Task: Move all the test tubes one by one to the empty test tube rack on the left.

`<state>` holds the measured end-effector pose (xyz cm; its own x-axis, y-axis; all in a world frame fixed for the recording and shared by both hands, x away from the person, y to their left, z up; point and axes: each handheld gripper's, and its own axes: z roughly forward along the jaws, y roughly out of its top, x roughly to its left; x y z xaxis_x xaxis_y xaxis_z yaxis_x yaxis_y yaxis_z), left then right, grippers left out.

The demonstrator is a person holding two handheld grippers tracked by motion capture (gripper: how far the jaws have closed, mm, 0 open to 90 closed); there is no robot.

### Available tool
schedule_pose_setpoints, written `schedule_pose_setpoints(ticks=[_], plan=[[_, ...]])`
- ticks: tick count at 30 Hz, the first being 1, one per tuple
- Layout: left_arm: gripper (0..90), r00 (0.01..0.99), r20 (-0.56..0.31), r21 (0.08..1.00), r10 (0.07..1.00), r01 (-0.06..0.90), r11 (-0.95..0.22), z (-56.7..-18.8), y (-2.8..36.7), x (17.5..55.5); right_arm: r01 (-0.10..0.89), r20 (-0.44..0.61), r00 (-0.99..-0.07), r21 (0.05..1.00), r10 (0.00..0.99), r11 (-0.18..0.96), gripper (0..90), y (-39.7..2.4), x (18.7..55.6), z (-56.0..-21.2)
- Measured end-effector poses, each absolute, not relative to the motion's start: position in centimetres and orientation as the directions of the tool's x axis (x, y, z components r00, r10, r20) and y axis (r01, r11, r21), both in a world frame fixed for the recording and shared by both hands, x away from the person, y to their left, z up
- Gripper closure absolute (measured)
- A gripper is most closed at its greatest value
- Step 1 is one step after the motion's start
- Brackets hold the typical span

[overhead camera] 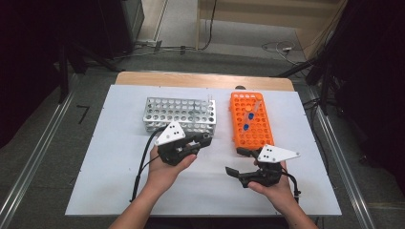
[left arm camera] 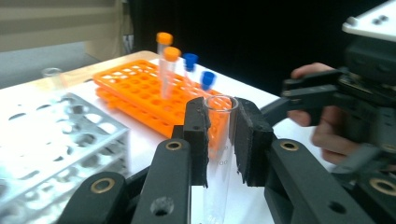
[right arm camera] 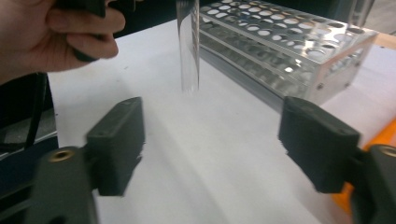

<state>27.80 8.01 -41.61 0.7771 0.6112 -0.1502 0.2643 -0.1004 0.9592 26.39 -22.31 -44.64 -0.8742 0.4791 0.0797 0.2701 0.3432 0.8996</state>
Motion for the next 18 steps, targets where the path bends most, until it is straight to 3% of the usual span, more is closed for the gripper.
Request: schedule_pose_setpoints(ticks=[8,18], plan=[[76.8,0.733,-0.159,0.960,0.661,0.271,-0.069,-40.8,9.8,30.6,0.290,0.106,-0.870,0.900,0.481,0.325,0.0,-24.4,27.3,-44.9],[76.8,0.690,-0.162,0.962,0.705,0.269,-0.042,-40.4,11.0,33.7,0.321,0.137,-0.843,0.904,0.520,0.282,0.0,-26.9,28.8,-45.3]])
